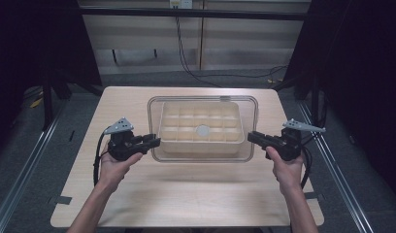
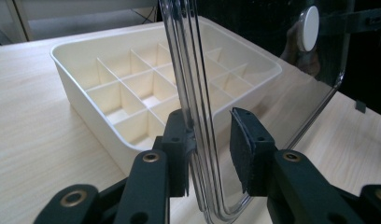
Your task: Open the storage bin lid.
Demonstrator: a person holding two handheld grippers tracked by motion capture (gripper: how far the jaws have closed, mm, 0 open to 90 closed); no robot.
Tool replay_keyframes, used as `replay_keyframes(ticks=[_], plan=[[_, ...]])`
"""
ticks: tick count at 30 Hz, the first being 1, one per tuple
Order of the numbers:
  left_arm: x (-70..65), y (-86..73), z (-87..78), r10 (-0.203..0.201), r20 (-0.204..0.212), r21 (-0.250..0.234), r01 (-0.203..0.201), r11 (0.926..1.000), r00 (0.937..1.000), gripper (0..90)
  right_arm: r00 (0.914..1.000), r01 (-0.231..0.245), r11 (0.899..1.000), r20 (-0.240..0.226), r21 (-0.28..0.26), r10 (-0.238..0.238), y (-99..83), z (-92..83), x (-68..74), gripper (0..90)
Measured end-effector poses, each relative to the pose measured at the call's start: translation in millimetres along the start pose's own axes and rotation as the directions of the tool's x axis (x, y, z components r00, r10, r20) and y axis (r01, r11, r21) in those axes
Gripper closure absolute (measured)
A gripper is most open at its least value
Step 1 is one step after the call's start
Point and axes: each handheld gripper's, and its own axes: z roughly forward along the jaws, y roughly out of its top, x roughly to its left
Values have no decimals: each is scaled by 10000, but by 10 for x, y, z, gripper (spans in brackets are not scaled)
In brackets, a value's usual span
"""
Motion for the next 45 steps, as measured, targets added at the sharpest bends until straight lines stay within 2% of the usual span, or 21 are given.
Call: replay_keyframes(ticks=[5, 10, 23, 27, 28, 32, 36, 37, 39, 42, 45], plan=[[-39, -59, 18, 27, 10, 212, -27, 9998, 10000, 685, 10000, 49, 9998, 76, 214, -51, -107, -52, 21, 751], [-74, -83, -9, -46, 55, 196, 44, 9998, 10000, 685, 10000, -32, 9996, 65, 289, 31, -177, -72, 29, 750], [-154, -210, -98, 30, 28, 527, -32, 9986, 10000, 687, 9999, -26, 9988, -111, 491, 32, -267, -117, 100, 753], [-187, -227, -135, -58, 44, 464, 56, 9989, 10000, 686, 9993, -247, 9990, -286, 383, 258, -313, -133, 99, 754], [-213, -240, -157, -29, 157, 504, 21, 9987, 9999, 685, 9991, -335, 9985, -235, 421, 345, -321, -140, 105, 754], [-236, -259, -161, 91, 88, 683, -97, 9976, 9999, 684, 9991, -350, 9981, -231, 501, 362, -350, -153, 116, 753], [-226, -316, -159, 21, 161, 749, -33, 9972, 9999, 686, 9993, -243, 9983, -259, 538, 257, -363, -173, 145, 756], [-250, -350, -172, 60, 5, 792, -60, 9968, 10000, 686, 9993, -222, 9980, -286, 599, 239, -375, -185, 164, 756], [-258, -384, -189, -51, 206, 729, 36, 9973, 9998, 688, 9990, -218, 9972, -367, 718, 244, -392, -191, 166, 756], [-266, -412, -195, -124, 212, 773, 108, 9969, 9997, 691, 9988, -306, 9967, -370, 754, 335, -422, -191, 167, 756], [-291, -448, -204, -9, 168, 1031, -8, 9947, 9999, 690, 9987, -354, 9951, -329, 920, 386, -488, -196, 179, 755]])
